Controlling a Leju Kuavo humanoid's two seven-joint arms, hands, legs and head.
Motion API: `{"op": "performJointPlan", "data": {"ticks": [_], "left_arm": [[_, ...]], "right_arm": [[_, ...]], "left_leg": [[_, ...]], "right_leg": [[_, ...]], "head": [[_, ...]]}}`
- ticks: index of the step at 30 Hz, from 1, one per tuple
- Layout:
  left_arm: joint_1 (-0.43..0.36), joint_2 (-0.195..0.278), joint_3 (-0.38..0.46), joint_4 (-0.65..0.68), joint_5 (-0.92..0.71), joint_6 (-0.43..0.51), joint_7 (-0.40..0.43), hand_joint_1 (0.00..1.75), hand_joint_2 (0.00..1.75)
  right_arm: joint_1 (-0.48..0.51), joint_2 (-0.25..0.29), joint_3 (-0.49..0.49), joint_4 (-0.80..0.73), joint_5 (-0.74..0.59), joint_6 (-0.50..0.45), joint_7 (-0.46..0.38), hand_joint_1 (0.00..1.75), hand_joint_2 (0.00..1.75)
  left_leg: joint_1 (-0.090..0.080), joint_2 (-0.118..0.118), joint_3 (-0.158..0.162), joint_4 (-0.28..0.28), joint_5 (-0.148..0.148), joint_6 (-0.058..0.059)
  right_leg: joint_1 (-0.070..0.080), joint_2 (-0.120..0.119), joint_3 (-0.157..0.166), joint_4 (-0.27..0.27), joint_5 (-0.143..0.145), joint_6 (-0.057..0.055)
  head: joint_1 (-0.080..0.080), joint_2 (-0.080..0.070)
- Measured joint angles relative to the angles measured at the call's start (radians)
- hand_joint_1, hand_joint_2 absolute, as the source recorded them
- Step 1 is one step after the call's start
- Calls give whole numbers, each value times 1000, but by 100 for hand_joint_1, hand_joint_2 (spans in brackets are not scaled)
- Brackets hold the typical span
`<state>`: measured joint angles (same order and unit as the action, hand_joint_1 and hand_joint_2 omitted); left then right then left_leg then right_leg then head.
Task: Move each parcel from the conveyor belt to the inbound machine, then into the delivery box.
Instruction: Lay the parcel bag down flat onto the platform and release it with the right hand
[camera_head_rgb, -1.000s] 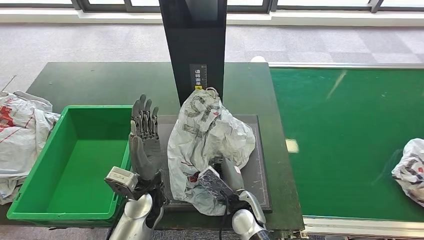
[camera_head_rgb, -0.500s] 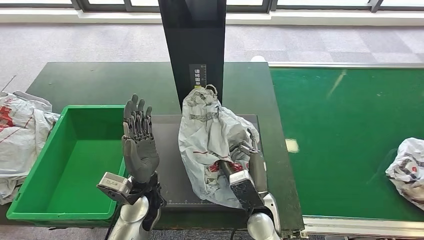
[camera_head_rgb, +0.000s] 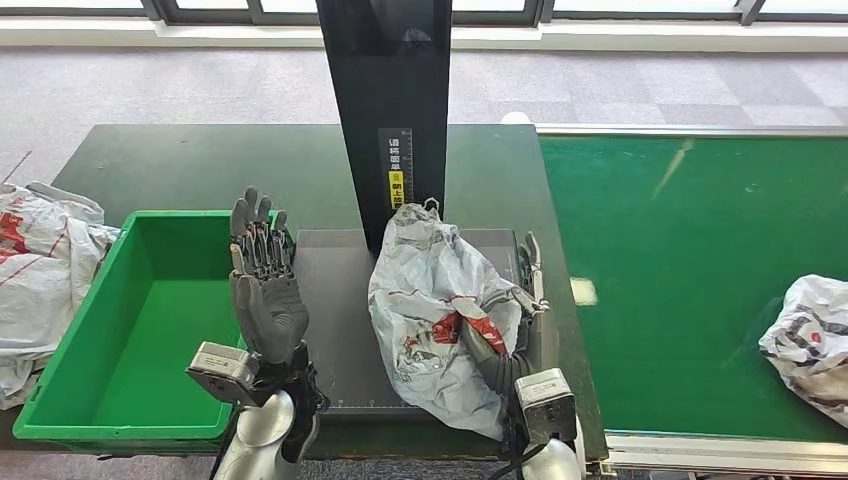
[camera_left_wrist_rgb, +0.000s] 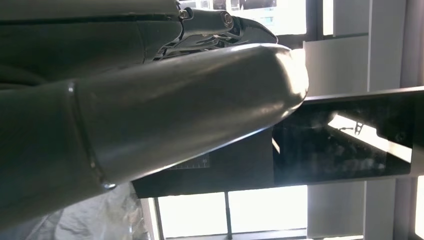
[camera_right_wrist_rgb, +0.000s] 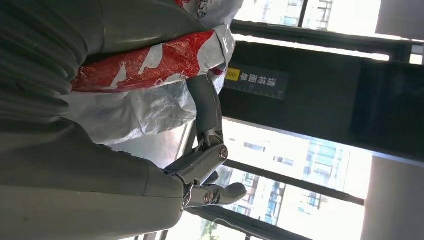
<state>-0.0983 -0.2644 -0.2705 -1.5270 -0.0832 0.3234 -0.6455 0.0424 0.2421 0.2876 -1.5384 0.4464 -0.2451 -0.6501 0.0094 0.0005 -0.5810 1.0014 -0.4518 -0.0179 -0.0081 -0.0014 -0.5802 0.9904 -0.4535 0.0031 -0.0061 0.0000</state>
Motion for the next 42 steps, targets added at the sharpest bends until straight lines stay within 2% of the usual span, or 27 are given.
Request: {"op": "performJointPlan", "data": {"ticks": [2,6,14,17,21,27,32,36,42], "left_arm": [[0,0,0,1,10,19,-12,0,0],[2,0,0,1,25,54,-15,0,0],[5,0,0,1,27,66,-12,0,0],[5,0,1,1,11,89,6,0,0],[5,0,1,0,1,112,27,0,0],[4,0,1,3,3,84,12,0,0],[3,5,-7,18,-86,0,-9,0,0],[3,6,-21,25,-192,-1,-12,0,175],[-7,7,-42,69,-408,62,47,0,175]], "right_arm": [[-4,0,-4,21,30,18,23,0,175],[-24,0,-6,84,132,27,120,0,175],[-55,0,-9,158,167,23,155,0,175],[-70,0,-10,185,232,-4,215,0,175],[-81,0,-34,222,322,-110,269,0,0],[-68,1,-52,214,331,-193,183,0,0],[-41,1,-52,161,316,-220,147,0,0],[-25,1,-52,121,313,-226,139,0,0],[-1,1,-52,72,288,-203,115,0,0]], "left_leg": [[0,0,0,0,0,0],[0,0,0,0,0,0],[0,0,0,0,0,0],[0,0,0,0,0,0],[0,-1,0,0,0,0],[0,0,0,0,0,0],[0,0,0,0,0,0],[0,0,0,0,0,0],[0,0,0,0,0,0]], "right_leg": [[0,0,0,0,0,0],[0,0,0,0,0,0],[0,-1,0,0,0,0],[0,0,0,0,0,0],[0,-1,0,0,0,0],[0,0,0,0,0,0],[0,0,-1,0,0,0],[0,0,-1,0,0,0],[0,0,-1,0,0,0]], "head": [[0,0],[0,0],[0,0],[0,0],[0,0],[0,0],[0,0],[0,0],[0,0]]}}
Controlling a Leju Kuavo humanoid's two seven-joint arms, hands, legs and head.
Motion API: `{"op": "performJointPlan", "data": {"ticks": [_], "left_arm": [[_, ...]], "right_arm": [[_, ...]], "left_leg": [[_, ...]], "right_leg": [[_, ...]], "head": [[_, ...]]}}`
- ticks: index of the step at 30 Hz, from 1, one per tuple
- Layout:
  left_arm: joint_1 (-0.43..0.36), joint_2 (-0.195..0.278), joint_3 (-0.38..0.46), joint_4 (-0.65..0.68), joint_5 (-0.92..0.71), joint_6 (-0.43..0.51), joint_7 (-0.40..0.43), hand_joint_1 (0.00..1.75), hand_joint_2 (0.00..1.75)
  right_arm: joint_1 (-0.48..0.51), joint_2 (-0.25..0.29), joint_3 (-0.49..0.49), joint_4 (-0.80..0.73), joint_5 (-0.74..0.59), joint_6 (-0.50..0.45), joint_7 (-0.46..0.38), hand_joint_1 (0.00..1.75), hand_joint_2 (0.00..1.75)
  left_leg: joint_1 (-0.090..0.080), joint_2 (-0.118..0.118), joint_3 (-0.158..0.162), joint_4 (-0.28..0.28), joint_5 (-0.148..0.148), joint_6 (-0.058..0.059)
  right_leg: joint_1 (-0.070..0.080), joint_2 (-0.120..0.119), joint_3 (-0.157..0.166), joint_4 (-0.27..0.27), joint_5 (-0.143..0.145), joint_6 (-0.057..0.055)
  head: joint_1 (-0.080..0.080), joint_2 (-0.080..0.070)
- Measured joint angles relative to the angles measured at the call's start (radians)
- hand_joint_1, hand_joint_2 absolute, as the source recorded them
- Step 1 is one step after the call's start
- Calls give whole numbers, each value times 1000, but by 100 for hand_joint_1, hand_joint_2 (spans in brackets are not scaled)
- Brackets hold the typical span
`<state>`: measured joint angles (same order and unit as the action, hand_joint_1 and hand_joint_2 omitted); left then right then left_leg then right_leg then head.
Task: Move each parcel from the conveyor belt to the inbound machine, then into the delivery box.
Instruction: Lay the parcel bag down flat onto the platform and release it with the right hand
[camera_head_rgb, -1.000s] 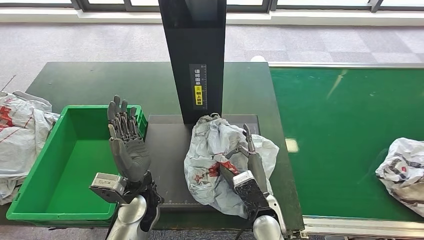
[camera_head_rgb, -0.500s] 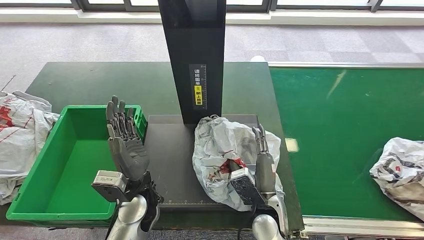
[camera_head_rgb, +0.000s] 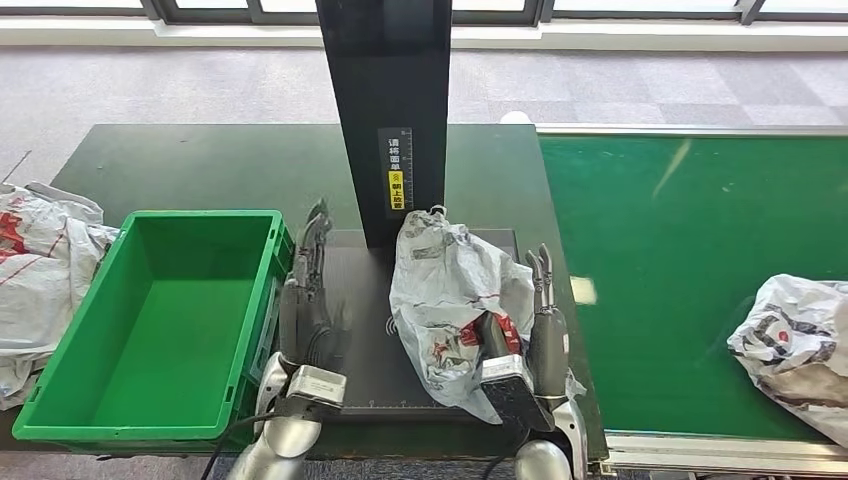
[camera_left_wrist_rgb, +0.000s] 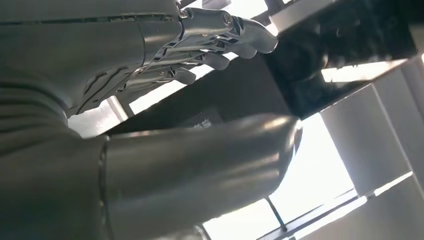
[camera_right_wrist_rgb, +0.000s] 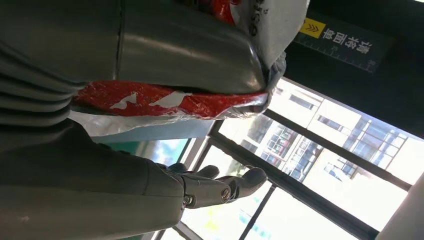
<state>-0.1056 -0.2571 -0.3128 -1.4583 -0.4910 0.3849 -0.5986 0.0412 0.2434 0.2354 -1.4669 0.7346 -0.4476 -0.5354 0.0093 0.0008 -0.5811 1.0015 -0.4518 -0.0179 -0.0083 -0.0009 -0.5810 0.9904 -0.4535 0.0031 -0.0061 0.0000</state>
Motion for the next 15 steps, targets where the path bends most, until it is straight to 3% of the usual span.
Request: {"op": "performJointPlan", "data": {"ticks": [8,15], "left_arm": [[-7,0,-10,43,-14,1,10,0,175],[-8,4,-14,63,-96,-79,44,0,175]], "right_arm": [[13,0,0,-23,-8,9,-5,0,0],[20,-2,-2,-38,-98,97,-46,0,0]], "left_leg": [[0,0,0,0,0,0],[0,0,0,0,0,0]], "right_leg": [[0,0,0,0,0,0],[0,0,0,0,0,0]], "head": [[0,0],[0,0]]}}
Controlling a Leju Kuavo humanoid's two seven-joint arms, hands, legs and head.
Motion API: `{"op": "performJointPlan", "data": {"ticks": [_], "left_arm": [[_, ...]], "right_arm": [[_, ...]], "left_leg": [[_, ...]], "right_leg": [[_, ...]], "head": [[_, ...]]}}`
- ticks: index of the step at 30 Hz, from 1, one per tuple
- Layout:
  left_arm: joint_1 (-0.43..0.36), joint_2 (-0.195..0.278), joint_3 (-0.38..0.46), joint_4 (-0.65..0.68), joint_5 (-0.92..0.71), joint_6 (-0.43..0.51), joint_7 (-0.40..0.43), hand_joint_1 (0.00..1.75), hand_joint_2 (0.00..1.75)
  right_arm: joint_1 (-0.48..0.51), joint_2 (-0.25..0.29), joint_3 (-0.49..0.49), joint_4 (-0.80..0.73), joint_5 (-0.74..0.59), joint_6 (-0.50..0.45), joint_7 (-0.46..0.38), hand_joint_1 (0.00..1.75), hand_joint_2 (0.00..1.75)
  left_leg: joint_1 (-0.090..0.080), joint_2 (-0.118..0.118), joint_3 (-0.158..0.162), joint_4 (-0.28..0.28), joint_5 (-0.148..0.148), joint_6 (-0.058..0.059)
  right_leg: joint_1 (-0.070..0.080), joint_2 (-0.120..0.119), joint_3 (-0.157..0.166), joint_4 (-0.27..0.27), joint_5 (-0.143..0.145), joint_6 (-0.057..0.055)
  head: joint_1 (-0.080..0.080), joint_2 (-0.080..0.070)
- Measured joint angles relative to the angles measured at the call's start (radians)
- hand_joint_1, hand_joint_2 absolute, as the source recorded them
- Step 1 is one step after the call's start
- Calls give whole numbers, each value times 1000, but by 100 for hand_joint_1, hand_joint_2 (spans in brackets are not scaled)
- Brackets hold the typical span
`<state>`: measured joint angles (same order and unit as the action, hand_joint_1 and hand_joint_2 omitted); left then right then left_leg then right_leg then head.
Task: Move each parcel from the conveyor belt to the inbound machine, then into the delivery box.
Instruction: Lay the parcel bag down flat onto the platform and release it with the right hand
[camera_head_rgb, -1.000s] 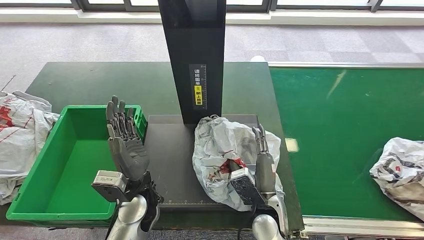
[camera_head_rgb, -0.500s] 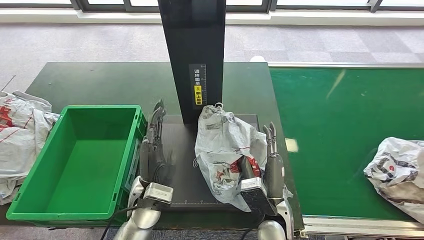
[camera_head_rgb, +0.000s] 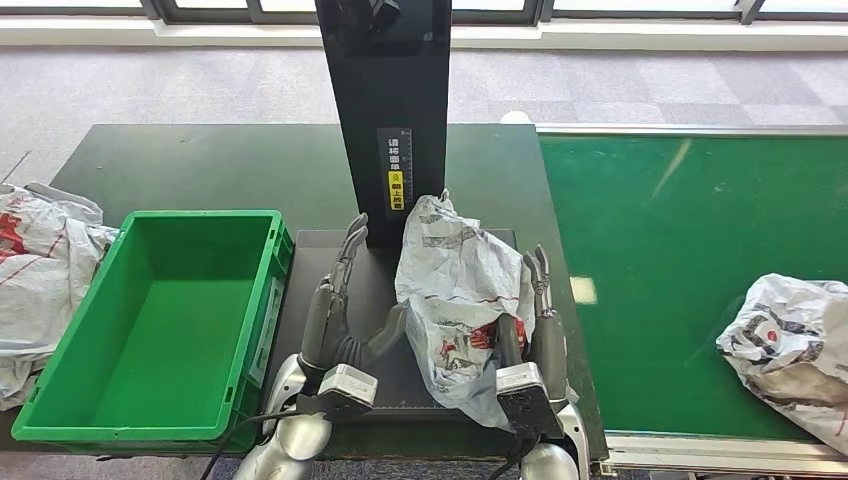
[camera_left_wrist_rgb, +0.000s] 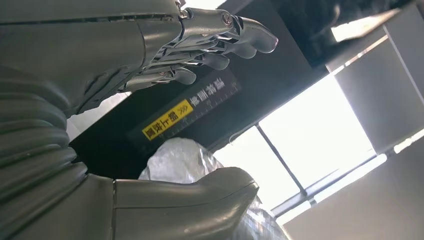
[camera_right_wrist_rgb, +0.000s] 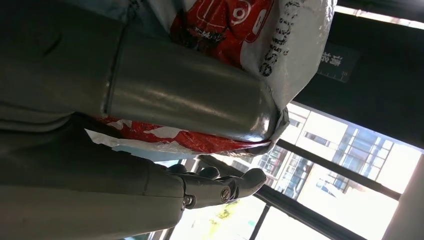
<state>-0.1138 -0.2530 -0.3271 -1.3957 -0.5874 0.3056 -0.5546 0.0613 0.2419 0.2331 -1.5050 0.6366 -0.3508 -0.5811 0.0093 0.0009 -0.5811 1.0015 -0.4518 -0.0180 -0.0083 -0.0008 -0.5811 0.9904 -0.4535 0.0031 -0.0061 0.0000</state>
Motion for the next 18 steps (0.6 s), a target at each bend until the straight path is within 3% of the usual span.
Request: {"op": "performJointPlan", "data": {"ticks": [10,18], "left_arm": [[2,7,-26,0,-110,-48,2,0,175],[0,12,-53,18,-257,-105,57,0,175]], "right_arm": [[2,0,-8,-25,-3,48,4,0,0],[-2,3,-25,-29,15,89,1,0,0]], "left_leg": [[0,0,0,0,0,0],[0,0,0,0,0,0]], "right_leg": [[0,0,0,0,0,0],[0,0,0,0,0,0]], "head": [[0,0],[0,0]]}}
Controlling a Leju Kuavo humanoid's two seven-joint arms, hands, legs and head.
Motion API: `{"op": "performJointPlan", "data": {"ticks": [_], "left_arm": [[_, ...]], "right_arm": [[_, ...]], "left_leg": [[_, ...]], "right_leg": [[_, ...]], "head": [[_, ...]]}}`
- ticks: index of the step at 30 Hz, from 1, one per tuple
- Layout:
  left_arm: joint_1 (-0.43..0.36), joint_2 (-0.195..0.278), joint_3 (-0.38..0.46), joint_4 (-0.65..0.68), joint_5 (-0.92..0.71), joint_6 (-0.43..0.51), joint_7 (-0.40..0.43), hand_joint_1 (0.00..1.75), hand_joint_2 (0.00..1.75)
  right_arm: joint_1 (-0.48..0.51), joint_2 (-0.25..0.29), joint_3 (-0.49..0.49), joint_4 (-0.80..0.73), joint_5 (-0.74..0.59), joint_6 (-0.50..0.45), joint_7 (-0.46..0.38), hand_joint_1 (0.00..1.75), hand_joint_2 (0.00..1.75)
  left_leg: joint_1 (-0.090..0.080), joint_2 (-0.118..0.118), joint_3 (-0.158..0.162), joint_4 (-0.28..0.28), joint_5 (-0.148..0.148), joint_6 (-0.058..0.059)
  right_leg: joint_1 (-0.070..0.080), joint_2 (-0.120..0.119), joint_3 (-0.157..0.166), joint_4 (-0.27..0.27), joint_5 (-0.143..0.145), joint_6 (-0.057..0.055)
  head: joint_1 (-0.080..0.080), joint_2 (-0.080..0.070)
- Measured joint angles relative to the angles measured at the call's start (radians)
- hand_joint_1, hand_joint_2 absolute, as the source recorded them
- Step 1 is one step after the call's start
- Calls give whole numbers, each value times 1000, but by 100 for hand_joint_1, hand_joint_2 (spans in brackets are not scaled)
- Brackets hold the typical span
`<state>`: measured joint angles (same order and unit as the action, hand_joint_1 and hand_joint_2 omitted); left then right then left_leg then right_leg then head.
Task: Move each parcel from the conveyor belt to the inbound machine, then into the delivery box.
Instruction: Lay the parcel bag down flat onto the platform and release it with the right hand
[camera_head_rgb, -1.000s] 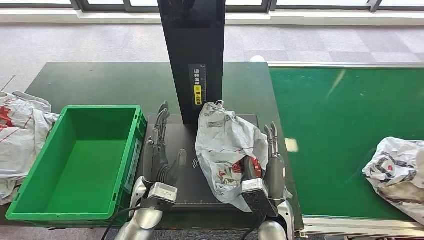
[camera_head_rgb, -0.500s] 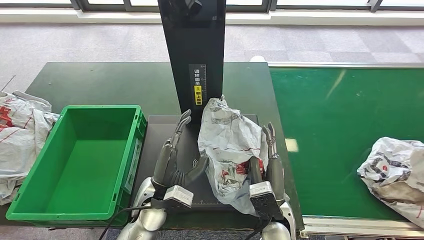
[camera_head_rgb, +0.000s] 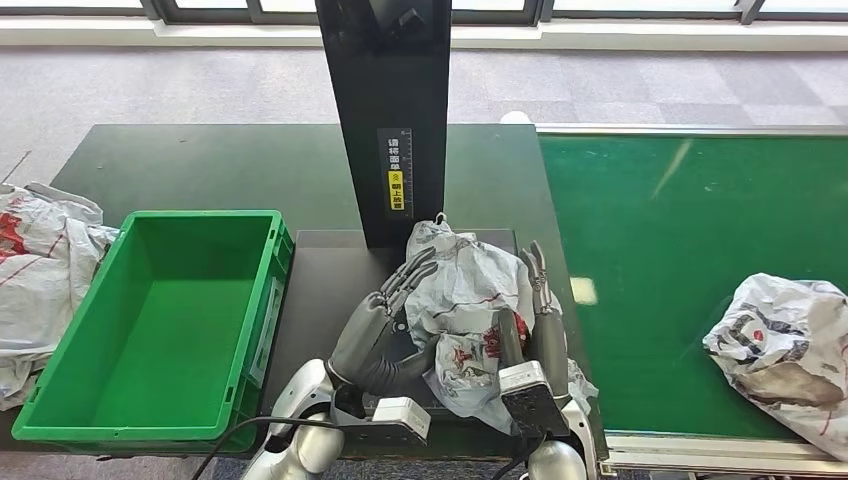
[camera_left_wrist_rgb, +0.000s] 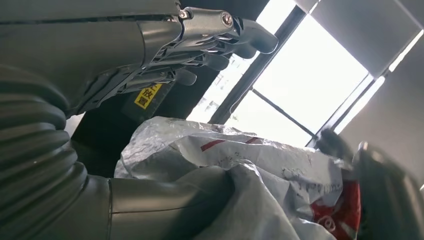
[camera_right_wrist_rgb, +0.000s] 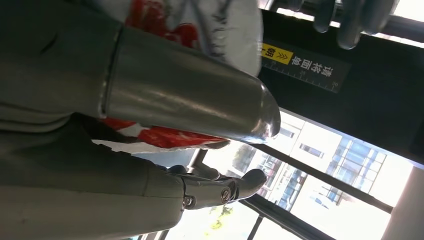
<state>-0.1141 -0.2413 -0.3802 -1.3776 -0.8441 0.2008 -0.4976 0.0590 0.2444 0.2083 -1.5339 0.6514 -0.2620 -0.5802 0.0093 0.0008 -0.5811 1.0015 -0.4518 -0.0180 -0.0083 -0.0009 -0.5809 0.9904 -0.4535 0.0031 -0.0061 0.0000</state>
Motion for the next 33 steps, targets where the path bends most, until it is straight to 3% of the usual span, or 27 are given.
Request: {"op": "performJointPlan", "data": {"ticks": [9,17,19,22,24,26,31,32,33], "left_arm": [[-38,4,-60,129,-143,-60,39,0,175],[-65,3,-33,151,-79,43,78,0,175],[-53,3,-16,127,-14,89,26,0,175],[-5,4,58,-14,358,326,-140,0,175],[25,7,97,-128,674,448,-174,0,175],[57,11,114,-226,842,486,-175,0,175],[92,11,136,-349,707,492,-176,0,175],[94,11,138,-361,692,493,-176,0,175],[96,11,139,-368,685,494,-176,0,175]], "right_arm": [[-12,3,0,0,8,17,-2,0,0],[-9,4,-23,1,104,-18,114,0,0],[-20,4,-27,17,142,-14,154,0,0],[-88,4,-38,131,241,-33,234,0,0],[-146,5,-44,226,266,-67,221,0,0],[-200,10,-44,296,268,-90,186,0,0],[-274,31,-24,359,253,-108,128,0,0],[-280,35,-21,362,246,-107,124,0,44],[-284,37,-18,364,230,-105,114,0,44]], "left_leg": [[0,0,0,0,0,0],[0,0,0,0,0,0],[0,1,-2,0,0,0],[0,7,-2,-1,-2,-1],[0,7,1,0,-1,-2],[0,3,0,0,1,-2],[0,-1,-1,0,2,-3],[0,-1,-1,0,2,-3],[0,-1,-1,0,2,-3]], "right_leg": [[0,0,0,0,0,0],[0,-1,1,0,0,0],[0,0,0,1,0,-1],[1,6,-1,1,1,-2],[1,5,-1,1,1,-2],[2,3,-1,1,1,-2],[2,0,0,2,1,-2],[2,0,0,2,1,-2],[2,0,0,2,1,-2]], "head": [[0,0],[0,0],[0,0],[0,0],[0,0],[0,0],[0,0],[0,0],[0,0]]}}
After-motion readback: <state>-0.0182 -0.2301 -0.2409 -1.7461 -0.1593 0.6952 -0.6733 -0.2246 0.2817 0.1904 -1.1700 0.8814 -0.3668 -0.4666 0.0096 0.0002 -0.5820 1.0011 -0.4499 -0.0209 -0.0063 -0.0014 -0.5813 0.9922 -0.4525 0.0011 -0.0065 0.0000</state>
